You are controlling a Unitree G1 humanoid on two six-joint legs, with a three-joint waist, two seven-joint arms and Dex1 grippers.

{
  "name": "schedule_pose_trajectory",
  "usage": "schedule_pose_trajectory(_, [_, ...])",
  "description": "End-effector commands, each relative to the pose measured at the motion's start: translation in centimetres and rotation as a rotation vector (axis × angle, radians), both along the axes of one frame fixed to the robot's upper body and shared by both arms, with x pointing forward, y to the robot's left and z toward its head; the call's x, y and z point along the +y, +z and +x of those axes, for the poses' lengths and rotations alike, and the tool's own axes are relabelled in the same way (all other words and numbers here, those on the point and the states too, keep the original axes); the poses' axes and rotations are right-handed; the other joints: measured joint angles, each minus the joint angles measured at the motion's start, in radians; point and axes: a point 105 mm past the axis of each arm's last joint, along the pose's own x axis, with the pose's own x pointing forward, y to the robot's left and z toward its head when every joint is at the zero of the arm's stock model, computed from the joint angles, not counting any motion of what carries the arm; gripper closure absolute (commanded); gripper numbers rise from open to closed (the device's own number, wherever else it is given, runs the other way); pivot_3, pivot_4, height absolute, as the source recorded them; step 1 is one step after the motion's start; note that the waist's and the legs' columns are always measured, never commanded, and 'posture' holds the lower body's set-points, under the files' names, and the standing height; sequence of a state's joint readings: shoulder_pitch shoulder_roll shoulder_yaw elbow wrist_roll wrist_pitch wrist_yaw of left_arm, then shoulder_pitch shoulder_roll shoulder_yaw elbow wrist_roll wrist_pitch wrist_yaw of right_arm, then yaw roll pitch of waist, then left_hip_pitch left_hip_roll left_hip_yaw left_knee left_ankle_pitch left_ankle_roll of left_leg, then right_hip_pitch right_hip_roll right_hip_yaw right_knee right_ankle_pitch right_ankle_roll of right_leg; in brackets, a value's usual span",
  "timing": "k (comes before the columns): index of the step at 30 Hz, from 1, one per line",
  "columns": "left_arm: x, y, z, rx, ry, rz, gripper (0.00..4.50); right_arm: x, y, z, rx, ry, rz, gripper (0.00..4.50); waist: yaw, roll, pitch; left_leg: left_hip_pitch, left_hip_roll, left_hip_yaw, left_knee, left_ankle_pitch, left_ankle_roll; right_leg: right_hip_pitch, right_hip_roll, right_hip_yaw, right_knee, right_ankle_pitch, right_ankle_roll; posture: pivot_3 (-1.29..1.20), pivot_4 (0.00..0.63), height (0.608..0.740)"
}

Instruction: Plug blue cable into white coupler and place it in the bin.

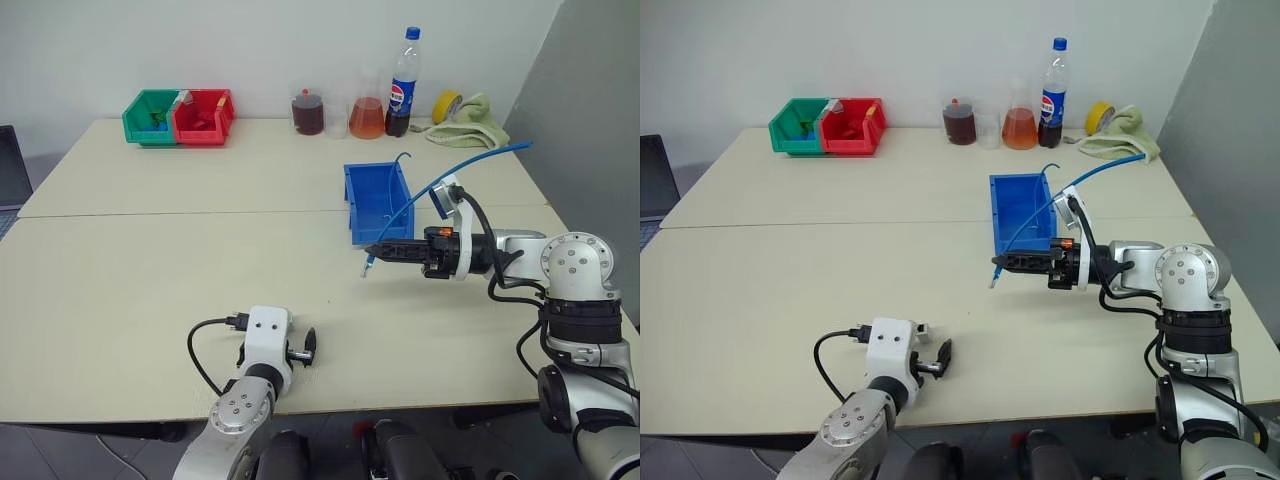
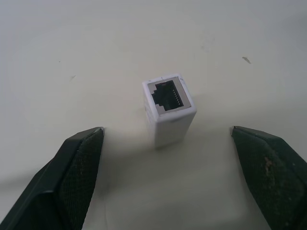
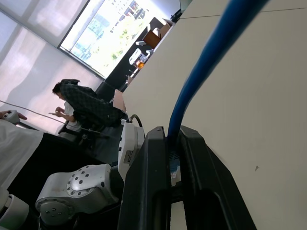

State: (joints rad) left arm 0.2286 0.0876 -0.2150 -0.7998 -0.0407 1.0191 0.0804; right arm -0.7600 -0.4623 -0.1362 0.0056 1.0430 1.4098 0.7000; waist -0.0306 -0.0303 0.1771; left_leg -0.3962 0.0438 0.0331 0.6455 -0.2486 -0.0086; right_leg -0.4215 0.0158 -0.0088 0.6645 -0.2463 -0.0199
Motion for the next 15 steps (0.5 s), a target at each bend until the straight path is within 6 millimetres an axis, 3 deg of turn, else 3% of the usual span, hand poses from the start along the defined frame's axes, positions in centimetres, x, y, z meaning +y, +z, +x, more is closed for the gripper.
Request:
schedule_pose_trajectory(1, [0.65,-1.48,-0.90,0.079,0.038,0.041,0.05,0.17,1.49,-0.29,-0.041,0.029,0.034,4.48,0.000,0.000,0.000,0.000,0.000,0.000,0.000,0.000,0.000,0.000,0.000,0.000,0.000,0.000,0.000,0.00,0.150,0.740])
schedule_pose_trajectory(12, [1.16,-1.78,-0.93,0.088,0.054,0.065,0.05,0.11,1.40,-0.39,-0.041,0.026,0.039,4.48,0.000,0.000,0.000,0.000,0.000,0.000,0.000,0.000,0.000,0.000,0.000,0.000,0.000,0.000,0.000,0.00,0.150,0.740])
schedule_pose_trajectory(15, [1.07,-1.92,-0.96,0.095,0.052,0.057,0.47,0.06,1.37,-0.38,-0.042,0.023,0.039,4.48,0.000,0.000,0.000,0.000,0.000,0.000,0.000,0.000,0.000,0.000,0.000,0.000,0.000,0.000,0.000,0.00,0.150,0.740])
